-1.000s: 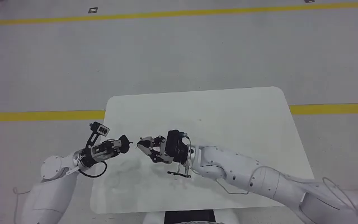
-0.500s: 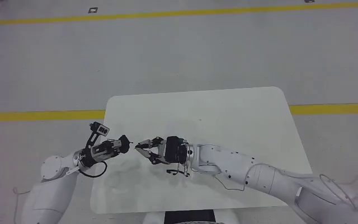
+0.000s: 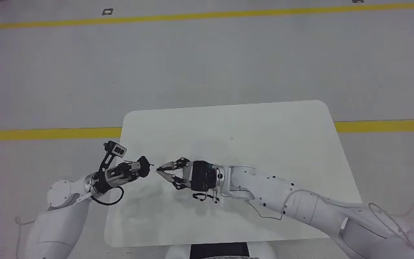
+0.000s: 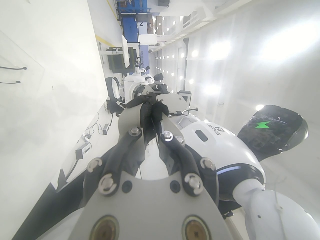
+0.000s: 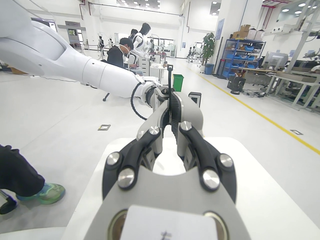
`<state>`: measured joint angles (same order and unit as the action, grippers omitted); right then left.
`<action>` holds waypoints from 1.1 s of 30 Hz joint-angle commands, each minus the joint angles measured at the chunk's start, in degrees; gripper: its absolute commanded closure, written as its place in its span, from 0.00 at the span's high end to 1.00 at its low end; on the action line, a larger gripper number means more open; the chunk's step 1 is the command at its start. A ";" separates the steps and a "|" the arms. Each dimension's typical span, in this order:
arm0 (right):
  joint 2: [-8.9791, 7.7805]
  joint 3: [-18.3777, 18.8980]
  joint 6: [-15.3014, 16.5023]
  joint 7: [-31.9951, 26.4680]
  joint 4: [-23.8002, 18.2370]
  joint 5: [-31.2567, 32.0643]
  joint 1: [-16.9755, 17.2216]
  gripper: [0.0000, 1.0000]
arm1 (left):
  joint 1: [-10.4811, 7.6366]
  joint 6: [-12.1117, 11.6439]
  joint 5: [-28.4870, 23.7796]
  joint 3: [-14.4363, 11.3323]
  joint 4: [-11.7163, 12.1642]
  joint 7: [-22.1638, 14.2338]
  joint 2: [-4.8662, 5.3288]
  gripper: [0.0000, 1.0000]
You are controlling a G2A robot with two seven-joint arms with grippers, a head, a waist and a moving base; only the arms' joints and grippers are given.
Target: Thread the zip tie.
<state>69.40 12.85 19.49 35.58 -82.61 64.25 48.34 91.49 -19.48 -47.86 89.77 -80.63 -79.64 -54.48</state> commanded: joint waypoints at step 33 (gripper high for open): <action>4.54 -0.98 -0.01 7.72 9.19 4.73 -1.34 0.00 | 0.72 2.35 -2.08 -1.54 -0.93 0.00 1.64 0.00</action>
<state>73.89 11.84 19.48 43.27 -73.50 68.91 46.99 92.22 -17.07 -49.88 88.33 -81.55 -79.64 -52.90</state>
